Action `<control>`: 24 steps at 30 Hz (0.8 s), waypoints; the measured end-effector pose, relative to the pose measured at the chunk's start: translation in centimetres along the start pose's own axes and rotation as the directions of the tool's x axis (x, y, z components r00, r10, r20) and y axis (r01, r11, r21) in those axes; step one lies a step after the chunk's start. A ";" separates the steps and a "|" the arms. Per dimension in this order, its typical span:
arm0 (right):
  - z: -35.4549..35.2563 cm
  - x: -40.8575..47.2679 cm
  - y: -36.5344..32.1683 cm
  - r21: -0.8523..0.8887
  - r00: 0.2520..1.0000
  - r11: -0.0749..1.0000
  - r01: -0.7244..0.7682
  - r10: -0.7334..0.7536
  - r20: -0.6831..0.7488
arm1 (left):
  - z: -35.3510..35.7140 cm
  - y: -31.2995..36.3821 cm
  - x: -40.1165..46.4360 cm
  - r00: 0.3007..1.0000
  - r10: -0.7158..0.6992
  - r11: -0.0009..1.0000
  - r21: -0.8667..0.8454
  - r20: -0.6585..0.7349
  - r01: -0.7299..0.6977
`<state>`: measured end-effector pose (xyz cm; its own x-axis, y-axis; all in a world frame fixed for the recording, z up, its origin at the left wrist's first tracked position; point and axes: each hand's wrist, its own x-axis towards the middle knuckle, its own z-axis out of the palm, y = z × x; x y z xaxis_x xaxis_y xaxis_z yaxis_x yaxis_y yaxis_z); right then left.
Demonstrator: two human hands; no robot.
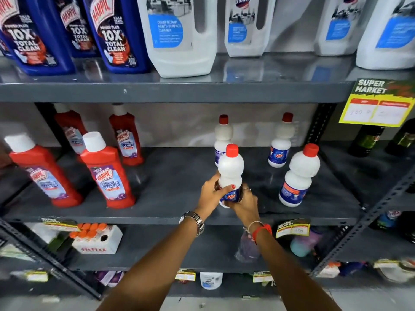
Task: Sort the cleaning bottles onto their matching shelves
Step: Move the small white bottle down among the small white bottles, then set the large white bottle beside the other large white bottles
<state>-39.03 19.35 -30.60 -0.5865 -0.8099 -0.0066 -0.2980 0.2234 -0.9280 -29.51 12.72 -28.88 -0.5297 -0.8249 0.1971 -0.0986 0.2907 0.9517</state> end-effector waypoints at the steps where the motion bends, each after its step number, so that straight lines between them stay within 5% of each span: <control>1: 0.0 0.2 0.0 0.006 1.000 1.000 -0.010 0.010 -0.007 | 0.1 0.0 0.3 1.000 0.000 1.000 -0.004 0.005 0.000; 6: 0.0 -0.2 -0.8 0.014 1.000 1.000 -0.004 0.004 0.018 | 0.1 0.2 0.4 1.000 -0.031 0.999 0.019 0.002 0.030; 11: -1.1 -2.7 -4.4 0.041 0.939 0.956 0.291 -0.278 -0.204 | -0.9 4.0 -2.1 0.982 0.099 0.986 -0.116 -0.158 -0.118; 17: -4.4 -6.0 -15.7 0.163 0.767 0.775 0.611 -0.528 -0.364 | -5.6 13.1 -3.1 0.805 0.388 0.863 -0.129 -0.449 -0.488; 20: -5.9 -5.4 -21.4 0.238 0.709 0.680 0.694 -0.584 -0.396 | -8.3 17.0 -2.5 0.719 0.399 0.832 -0.104 -0.570 -0.544; 24: -7.6 -3.5 -27.5 0.181 0.646 0.634 0.752 -0.654 -0.393 | -10.9 19.9 -2.1 0.686 0.405 0.861 0.000 -0.604 -0.509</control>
<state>-34.49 20.16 -2.27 -0.4798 -0.4563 0.7494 -0.4940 -0.5654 -0.6605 -21.17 14.92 -7.83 0.1049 -0.7410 0.6632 0.1845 0.6698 0.7192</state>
